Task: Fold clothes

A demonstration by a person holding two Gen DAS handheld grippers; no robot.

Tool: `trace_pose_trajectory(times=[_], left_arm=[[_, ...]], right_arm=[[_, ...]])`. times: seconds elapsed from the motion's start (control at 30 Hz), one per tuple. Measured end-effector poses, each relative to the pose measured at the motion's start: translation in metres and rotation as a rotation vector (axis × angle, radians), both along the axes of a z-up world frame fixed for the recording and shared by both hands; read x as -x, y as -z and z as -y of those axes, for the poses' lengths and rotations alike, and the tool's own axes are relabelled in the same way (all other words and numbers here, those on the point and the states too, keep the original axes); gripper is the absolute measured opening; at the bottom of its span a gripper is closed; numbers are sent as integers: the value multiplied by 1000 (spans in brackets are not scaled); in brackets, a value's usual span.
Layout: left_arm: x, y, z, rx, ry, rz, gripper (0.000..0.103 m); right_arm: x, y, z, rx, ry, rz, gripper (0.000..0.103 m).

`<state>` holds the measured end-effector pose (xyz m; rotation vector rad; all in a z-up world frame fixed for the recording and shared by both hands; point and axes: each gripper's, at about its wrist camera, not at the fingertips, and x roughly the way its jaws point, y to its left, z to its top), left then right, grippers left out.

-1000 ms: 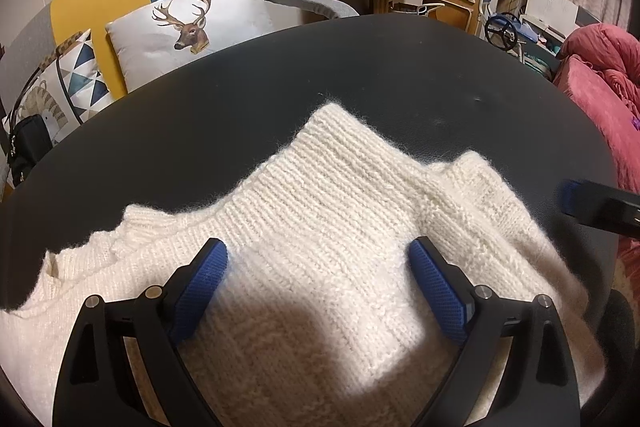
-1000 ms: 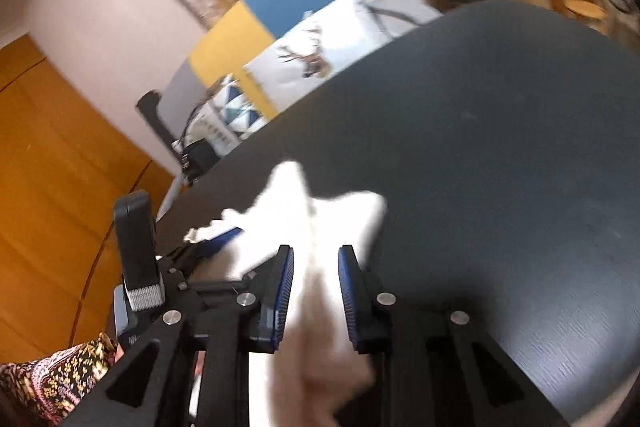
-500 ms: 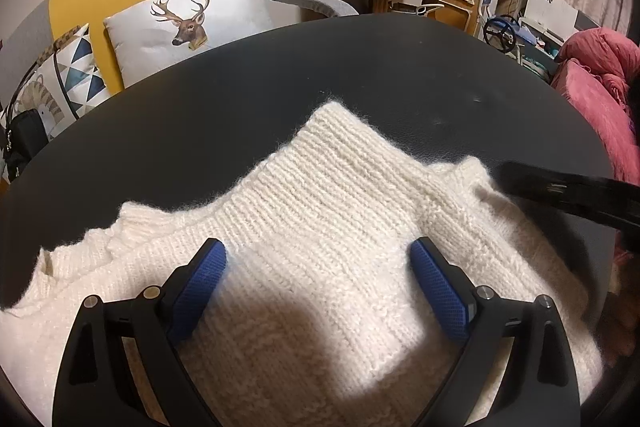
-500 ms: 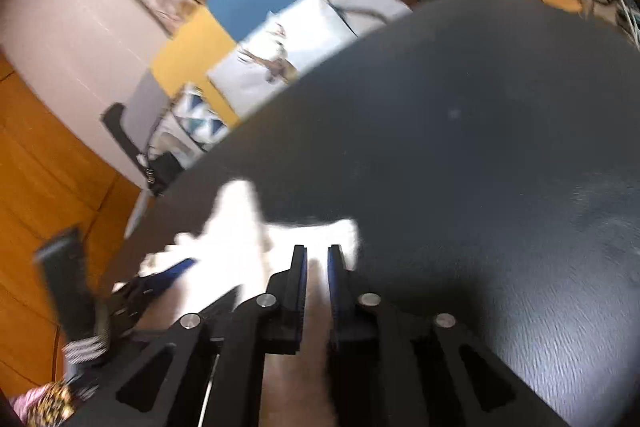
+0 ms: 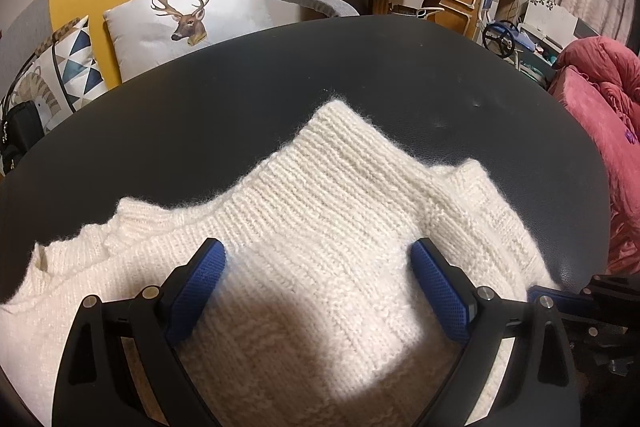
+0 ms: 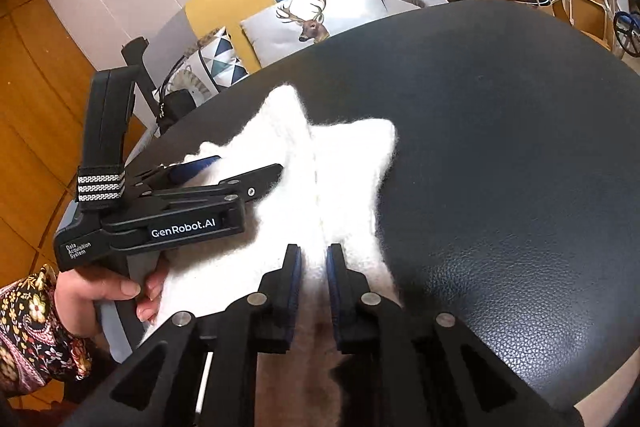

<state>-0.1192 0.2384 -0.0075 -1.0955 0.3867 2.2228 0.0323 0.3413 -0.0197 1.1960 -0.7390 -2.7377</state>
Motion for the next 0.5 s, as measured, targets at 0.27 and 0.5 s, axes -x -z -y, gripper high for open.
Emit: trace_pose_trajectory(times=[0.27,0.5], left_arm=[[-12,-28,23,0,33,-30,96],[-6,-37,100,-17,-199,-79,96]], right_arm=[[-15,-45,1,30,23,-117,18],[56,-65,37,-55,-76,-92,22]])
